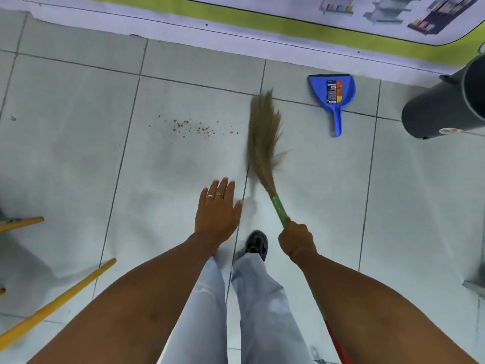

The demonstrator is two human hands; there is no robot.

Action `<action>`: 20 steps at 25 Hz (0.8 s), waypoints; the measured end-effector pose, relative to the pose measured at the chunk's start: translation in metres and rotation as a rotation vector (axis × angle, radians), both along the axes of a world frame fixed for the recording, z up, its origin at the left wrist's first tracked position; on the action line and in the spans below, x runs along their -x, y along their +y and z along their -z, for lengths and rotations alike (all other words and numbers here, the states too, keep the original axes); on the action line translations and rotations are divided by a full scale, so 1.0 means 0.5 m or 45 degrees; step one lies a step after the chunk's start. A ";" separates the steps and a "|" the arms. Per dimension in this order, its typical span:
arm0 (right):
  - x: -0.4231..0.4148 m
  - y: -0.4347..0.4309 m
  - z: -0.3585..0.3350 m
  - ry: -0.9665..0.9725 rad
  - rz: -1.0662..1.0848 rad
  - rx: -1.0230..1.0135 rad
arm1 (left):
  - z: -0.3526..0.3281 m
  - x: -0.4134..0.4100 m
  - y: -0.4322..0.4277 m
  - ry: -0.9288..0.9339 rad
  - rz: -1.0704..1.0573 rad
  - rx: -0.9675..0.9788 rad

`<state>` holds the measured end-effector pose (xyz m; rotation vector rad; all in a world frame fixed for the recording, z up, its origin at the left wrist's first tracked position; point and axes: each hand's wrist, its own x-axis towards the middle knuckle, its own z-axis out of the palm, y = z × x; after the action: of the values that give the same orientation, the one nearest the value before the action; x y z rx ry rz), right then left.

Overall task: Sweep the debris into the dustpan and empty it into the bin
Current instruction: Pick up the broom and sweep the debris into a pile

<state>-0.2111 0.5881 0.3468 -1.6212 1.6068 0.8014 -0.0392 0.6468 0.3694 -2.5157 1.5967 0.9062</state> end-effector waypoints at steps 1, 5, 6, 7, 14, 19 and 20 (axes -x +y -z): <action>-0.017 0.019 0.007 -0.019 -0.005 -0.013 | 0.003 -0.004 0.009 0.027 0.001 0.005; -0.107 0.072 0.034 -0.067 0.026 -0.029 | 0.013 -0.048 0.050 0.078 -0.039 0.024; -0.129 0.083 0.038 -0.081 0.013 -0.024 | 0.015 -0.061 0.060 0.087 -0.057 0.019; -0.150 0.093 0.041 -0.092 -0.008 -0.018 | 0.015 -0.074 0.070 0.091 -0.070 0.013; -0.213 0.154 0.024 -0.223 -0.028 0.071 | 0.011 -0.160 0.128 0.042 -0.112 0.002; -0.154 0.140 0.006 -0.193 0.038 0.206 | 0.007 -0.192 0.135 0.013 -0.125 0.015; -0.149 0.129 0.008 -0.159 0.062 0.191 | 0.008 -0.197 0.134 0.012 -0.111 0.014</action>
<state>-0.1364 0.6528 0.3428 -1.6942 1.6435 0.5540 0.0593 0.7140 0.3653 -2.6109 1.5100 0.9219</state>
